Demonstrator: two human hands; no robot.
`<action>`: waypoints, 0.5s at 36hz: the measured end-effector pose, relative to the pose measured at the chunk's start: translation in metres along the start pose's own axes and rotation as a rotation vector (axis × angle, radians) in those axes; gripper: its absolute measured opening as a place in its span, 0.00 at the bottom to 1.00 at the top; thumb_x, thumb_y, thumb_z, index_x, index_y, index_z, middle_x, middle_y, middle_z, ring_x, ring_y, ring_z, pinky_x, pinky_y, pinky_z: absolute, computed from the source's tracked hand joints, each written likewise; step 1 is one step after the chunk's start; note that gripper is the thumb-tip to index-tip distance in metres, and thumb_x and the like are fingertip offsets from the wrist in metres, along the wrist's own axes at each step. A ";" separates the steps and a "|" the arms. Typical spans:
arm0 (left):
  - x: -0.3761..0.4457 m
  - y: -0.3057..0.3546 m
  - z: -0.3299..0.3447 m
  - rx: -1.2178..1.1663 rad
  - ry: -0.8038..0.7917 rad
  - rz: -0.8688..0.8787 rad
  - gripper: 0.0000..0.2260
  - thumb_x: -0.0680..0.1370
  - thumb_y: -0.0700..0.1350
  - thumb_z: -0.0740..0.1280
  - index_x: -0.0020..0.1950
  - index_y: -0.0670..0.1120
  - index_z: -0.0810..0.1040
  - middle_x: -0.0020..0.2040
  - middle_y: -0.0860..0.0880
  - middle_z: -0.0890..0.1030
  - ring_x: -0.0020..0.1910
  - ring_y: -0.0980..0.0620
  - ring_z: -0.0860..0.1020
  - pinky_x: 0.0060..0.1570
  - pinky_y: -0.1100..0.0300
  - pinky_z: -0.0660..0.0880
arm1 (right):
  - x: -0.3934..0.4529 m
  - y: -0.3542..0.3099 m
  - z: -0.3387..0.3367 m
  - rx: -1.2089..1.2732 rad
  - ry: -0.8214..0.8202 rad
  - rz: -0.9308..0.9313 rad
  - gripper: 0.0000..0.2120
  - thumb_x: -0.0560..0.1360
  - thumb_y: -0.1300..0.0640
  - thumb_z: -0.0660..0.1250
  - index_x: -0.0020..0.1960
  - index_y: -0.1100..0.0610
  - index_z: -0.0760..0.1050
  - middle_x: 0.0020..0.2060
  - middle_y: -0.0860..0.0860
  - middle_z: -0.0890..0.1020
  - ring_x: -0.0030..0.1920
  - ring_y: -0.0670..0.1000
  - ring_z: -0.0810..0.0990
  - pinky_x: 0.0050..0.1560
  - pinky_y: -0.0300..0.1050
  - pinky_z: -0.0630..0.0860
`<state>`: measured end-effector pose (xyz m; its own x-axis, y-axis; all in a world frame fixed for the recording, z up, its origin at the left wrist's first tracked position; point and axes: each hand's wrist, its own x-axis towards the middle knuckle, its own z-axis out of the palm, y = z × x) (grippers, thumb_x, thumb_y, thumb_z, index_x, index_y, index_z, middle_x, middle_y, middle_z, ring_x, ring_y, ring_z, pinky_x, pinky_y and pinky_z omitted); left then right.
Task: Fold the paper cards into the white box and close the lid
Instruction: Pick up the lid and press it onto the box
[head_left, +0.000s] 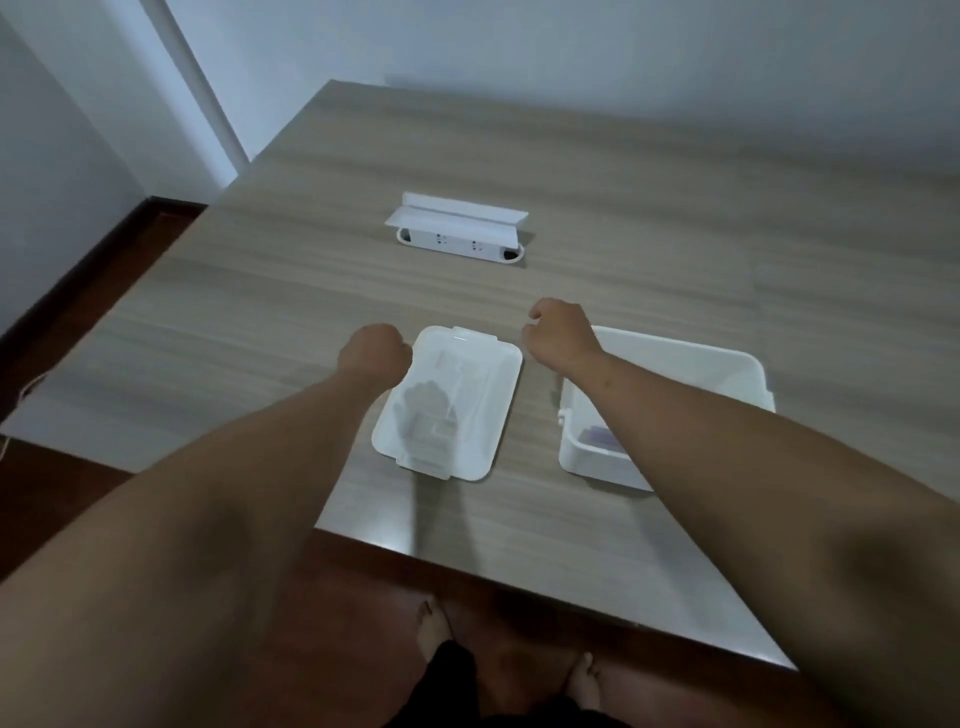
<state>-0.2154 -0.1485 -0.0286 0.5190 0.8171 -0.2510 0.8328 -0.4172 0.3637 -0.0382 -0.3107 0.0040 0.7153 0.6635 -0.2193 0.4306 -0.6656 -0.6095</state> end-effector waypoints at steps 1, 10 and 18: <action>0.005 -0.007 0.006 -0.003 -0.014 -0.012 0.12 0.75 0.44 0.61 0.44 0.40 0.82 0.50 0.39 0.84 0.52 0.38 0.81 0.52 0.52 0.77 | 0.002 -0.004 0.010 0.009 0.006 0.037 0.10 0.71 0.60 0.60 0.48 0.62 0.76 0.50 0.57 0.80 0.51 0.60 0.78 0.47 0.47 0.77; 0.026 -0.070 0.072 -0.151 -0.044 -0.051 0.15 0.79 0.43 0.60 0.58 0.39 0.82 0.59 0.38 0.81 0.57 0.37 0.80 0.60 0.50 0.76 | 0.005 0.009 0.098 0.031 -0.097 0.332 0.05 0.68 0.61 0.60 0.43 0.58 0.73 0.44 0.55 0.81 0.49 0.60 0.81 0.39 0.43 0.71; 0.032 -0.076 0.090 -0.323 -0.134 0.013 0.10 0.72 0.34 0.60 0.42 0.42 0.81 0.36 0.46 0.80 0.37 0.46 0.75 0.40 0.57 0.73 | 0.007 0.022 0.130 0.079 -0.008 0.577 0.22 0.64 0.59 0.59 0.58 0.60 0.71 0.55 0.56 0.79 0.53 0.61 0.80 0.51 0.52 0.80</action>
<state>-0.2448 -0.1269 -0.1448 0.5674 0.7443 -0.3523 0.7333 -0.2622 0.6273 -0.0953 -0.2765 -0.1100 0.8174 0.2043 -0.5385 -0.0699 -0.8929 -0.4449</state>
